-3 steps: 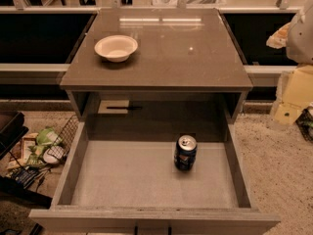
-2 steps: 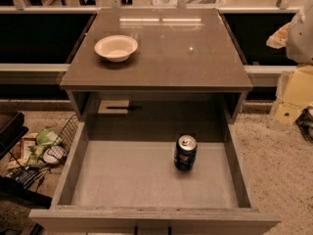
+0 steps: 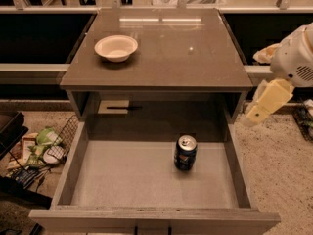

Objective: Pick pepsi can from top drawer and place on counter

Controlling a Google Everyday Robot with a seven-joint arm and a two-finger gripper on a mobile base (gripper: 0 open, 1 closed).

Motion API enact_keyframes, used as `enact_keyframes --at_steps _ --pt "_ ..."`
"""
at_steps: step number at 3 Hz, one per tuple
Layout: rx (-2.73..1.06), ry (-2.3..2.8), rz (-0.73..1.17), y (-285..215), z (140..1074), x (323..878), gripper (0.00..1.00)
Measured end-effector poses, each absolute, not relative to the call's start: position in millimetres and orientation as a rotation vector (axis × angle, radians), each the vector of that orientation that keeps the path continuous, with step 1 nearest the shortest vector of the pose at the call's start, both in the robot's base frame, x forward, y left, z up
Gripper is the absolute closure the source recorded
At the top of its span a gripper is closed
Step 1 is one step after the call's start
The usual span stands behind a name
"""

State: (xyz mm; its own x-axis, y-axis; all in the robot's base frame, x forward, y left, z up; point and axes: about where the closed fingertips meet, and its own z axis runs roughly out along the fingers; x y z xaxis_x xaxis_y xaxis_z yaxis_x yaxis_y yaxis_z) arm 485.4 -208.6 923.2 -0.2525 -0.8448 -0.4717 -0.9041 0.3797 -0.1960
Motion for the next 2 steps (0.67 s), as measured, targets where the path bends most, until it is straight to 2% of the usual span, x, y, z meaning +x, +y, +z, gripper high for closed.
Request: enact_keyframes --at_steps 2 --pt "-1.224 1.943 0.435 -185 855 512 0.0"
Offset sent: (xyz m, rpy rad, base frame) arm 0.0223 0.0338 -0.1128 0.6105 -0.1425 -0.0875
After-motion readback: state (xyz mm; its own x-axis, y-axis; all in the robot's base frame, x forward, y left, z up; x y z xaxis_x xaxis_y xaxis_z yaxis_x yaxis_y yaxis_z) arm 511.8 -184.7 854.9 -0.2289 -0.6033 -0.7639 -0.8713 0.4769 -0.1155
